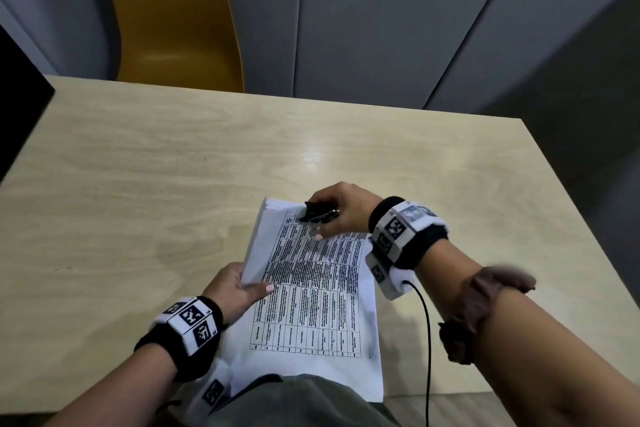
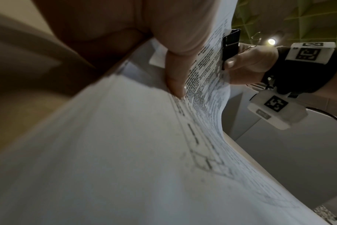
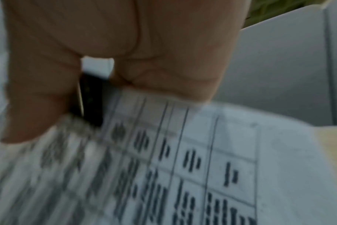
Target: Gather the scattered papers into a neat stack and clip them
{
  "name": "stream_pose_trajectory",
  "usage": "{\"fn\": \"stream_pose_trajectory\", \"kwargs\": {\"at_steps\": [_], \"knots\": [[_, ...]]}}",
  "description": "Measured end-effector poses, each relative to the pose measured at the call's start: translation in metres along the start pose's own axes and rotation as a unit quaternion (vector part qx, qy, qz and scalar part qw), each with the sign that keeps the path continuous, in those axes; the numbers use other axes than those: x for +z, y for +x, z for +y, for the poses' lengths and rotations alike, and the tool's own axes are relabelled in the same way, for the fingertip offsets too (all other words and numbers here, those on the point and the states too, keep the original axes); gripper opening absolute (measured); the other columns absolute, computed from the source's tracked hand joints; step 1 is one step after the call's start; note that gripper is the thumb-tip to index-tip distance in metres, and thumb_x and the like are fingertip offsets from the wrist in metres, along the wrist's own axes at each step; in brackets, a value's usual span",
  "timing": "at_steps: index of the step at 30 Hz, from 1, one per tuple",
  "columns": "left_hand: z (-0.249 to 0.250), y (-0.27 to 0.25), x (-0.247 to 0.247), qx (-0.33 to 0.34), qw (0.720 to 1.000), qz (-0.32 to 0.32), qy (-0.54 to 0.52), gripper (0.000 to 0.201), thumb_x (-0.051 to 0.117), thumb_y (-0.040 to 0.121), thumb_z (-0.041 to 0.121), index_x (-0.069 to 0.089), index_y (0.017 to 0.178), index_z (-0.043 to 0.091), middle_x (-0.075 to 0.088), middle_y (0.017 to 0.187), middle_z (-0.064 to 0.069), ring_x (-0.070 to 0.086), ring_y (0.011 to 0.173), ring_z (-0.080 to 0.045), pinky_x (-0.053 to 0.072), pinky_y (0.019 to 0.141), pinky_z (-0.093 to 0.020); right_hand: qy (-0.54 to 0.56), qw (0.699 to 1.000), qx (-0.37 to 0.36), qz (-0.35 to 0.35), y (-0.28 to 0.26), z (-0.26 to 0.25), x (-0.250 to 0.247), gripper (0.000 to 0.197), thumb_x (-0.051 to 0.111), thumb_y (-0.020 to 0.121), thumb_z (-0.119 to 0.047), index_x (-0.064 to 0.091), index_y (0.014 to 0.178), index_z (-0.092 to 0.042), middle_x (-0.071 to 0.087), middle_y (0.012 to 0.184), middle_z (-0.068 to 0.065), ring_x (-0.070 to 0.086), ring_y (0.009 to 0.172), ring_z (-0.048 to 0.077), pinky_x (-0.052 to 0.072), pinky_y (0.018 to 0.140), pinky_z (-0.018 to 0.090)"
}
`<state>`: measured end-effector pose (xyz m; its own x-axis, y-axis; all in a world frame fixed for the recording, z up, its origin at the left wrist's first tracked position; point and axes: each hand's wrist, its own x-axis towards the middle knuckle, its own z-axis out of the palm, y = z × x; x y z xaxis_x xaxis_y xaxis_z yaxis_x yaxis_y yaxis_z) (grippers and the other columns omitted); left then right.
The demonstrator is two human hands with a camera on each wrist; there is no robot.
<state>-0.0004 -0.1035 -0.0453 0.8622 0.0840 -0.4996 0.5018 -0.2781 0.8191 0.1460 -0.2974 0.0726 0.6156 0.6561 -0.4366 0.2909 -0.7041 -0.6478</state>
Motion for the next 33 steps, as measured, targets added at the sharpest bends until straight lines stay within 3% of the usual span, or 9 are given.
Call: {"fn": "stream_pose_trajectory", "kwargs": {"at_steps": [2, 5, 9, 14, 16, 19, 23, 28, 33], "knots": [[-0.001, 0.001, -0.002, 0.003, 1.0, 0.002, -0.001, 0.016, 0.071, 0.079, 0.023, 0.062, 0.085, 0.011, 0.058, 0.071, 0.0, 0.056, 0.073, -0.022, 0.045, 0.07, -0.03, 0.094, 0.995, 0.009, -0.014, -0.007, 0.001, -0.014, 0.041, 0.077, 0.071, -0.032, 0.065, 0.109, -0.021, 0.069, 0.11, 0.001, 0.063, 0.106, 0.018, 0.044, 0.102, 0.04], [-0.004, 0.004, -0.004, -0.001, 1.0, -0.007, -0.006, 0.018, 0.072, 0.077, 0.025, 0.06, 0.079, 0.011, 0.053, 0.066, -0.002, 0.052, 0.068, -0.022, 0.043, 0.068, -0.03, 0.169, 0.985, 0.027, -0.028, -0.017, 0.006, -0.027, 0.051, 0.053, 0.076, -0.058, 0.065, 0.115, -0.027, 0.063, 0.124, -0.002, 0.054, 0.121, 0.015, 0.03, 0.11, 0.043], [-0.006, 0.006, -0.005, -0.004, 1.0, -0.016, -0.009, 0.024, 0.072, 0.077, 0.026, 0.063, 0.088, 0.007, 0.055, 0.074, -0.009, 0.054, 0.073, -0.025, 0.045, 0.07, -0.032, 0.113, 0.992, 0.005, -0.048, -0.015, 0.008, -0.014, 0.048, 0.072, 0.079, -0.021, 0.058, 0.124, -0.018, 0.065, 0.116, -0.002, 0.058, 0.111, 0.013, 0.04, 0.102, 0.033], [-0.008, 0.008, -0.007, -0.001, 1.0, -0.023, -0.004, 0.027, 0.073, 0.076, 0.028, 0.064, 0.094, 0.011, 0.067, 0.089, -0.018, 0.063, 0.088, -0.034, 0.047, 0.076, -0.035, -0.044, 0.997, -0.001, 0.063, -0.009, 0.006, 0.011, 0.043, 0.081, 0.066, -0.035, 0.063, 0.101, -0.017, 0.066, 0.091, -0.002, 0.06, 0.091, 0.019, 0.046, 0.078, 0.028], [-0.007, 0.007, -0.007, -0.005, 1.0, -0.024, -0.007, 0.031, 0.075, 0.072, 0.032, 0.065, 0.095, 0.014, 0.07, 0.09, -0.011, 0.065, 0.09, -0.031, 0.048, 0.08, -0.036, -0.066, 0.993, -0.004, 0.1, -0.006, 0.005, 0.018, 0.041, 0.08, 0.066, -0.041, 0.062, 0.094, -0.016, 0.061, 0.081, -0.002, 0.058, 0.08, 0.02, 0.04, 0.07, 0.026], [-0.007, 0.006, -0.008, -0.013, 0.999, -0.032, -0.019, 0.058, 0.077, 0.06, 0.047, 0.064, 0.107, 0.015, 0.071, 0.101, -0.003, 0.066, 0.097, -0.024, 0.049, 0.091, -0.044, -0.104, 0.985, -0.001, 0.137, -0.001, 0.002, 0.024, 0.04, 0.077, 0.068, -0.045, 0.062, 0.089, -0.016, 0.059, 0.076, -0.002, 0.055, 0.077, 0.021, 0.036, 0.071, 0.026], [0.001, 0.003, -0.008, -0.002, 0.999, -0.035, -0.008, 0.049, 0.077, 0.069, 0.031, 0.062, 0.109, 0.008, 0.07, 0.101, -0.009, 0.065, 0.096, -0.028, 0.048, 0.093, -0.051, -0.123, 0.977, 0.01, 0.176, 0.004, 0.003, 0.027, 0.037, 0.074, 0.07, -0.046, 0.063, 0.089, -0.016, 0.068, 0.083, 0.004, 0.061, 0.083, 0.025, 0.045, 0.082, 0.032], [0.023, -0.008, -0.015, 0.051, 0.99, -0.047, -0.12, 0.092, 0.073, 0.033, 0.075, 0.058, 0.11, 0.027, 0.069, 0.102, 0.002, 0.064, 0.097, -0.017, 0.051, 0.086, -0.037, 0.067, 0.975, -0.026, 0.213, -0.004, 0.004, 0.02, 0.035, 0.078, 0.072, -0.027, 0.049, 0.091, -0.022, 0.071, 0.087, 0.009, 0.065, 0.076, 0.027, 0.053, 0.073, 0.039], [0.044, -0.01, -0.019, 0.102, 0.978, -0.021, -0.178, 0.062, 0.073, 0.049, 0.07, 0.071, 0.096, 0.029, 0.068, 0.084, -0.007, 0.059, 0.079, -0.028, 0.048, 0.074, -0.044, 0.145, 0.951, -0.034, 0.273, -0.007, 0.011, 0.002, 0.026, 0.081, 0.068, -0.02, 0.058, 0.074, -0.031, 0.069, 0.082, 0.005, 0.067, 0.081, 0.03, 0.056, 0.075, 0.042]]}}
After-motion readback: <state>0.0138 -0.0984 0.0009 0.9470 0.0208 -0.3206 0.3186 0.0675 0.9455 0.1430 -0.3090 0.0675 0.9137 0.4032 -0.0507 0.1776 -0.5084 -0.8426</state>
